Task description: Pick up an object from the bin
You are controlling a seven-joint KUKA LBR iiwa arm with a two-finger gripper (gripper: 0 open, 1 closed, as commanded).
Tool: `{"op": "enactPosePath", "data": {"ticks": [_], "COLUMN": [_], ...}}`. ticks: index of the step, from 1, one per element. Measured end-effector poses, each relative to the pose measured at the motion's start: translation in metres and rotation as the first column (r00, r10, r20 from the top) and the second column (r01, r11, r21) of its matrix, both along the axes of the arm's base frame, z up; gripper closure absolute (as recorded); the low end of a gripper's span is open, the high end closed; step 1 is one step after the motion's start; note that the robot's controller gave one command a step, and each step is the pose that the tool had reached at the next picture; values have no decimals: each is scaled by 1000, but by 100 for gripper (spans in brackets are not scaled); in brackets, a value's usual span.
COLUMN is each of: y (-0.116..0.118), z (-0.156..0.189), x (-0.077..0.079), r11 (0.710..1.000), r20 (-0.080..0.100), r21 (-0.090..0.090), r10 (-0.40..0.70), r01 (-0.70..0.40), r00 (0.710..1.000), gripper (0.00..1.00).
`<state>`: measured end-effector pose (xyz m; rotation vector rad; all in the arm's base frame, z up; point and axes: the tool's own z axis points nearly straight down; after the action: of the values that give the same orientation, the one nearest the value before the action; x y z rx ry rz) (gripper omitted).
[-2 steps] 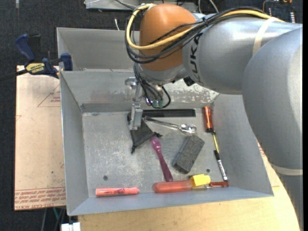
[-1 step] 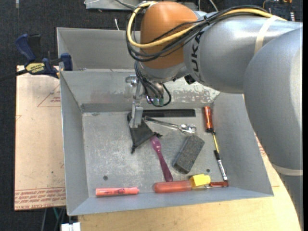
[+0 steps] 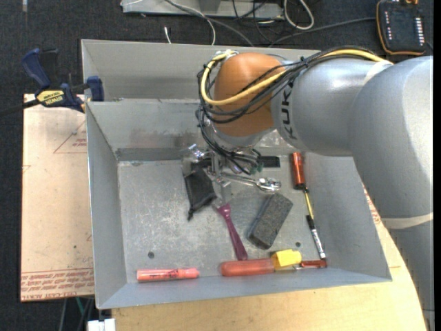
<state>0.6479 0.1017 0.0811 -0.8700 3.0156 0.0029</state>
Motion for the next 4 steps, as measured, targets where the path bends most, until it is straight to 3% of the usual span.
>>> {"op": "enactPosePath", "data": {"ticks": [1,2,3,4], "y": [-17,-4,-32,-40], "z": [62,-12,-10,-8], "x": [6,0,1,-6], "r11": [989,999,1000,1000], "r20": [9,-1,20,9], "r21": [4,3,6,8], "r10": [-148,37,-14,-2], "r01": [148,-37,14,1], "r00": [989,999,1000,1000], "gripper": [0,0,0,100]}}
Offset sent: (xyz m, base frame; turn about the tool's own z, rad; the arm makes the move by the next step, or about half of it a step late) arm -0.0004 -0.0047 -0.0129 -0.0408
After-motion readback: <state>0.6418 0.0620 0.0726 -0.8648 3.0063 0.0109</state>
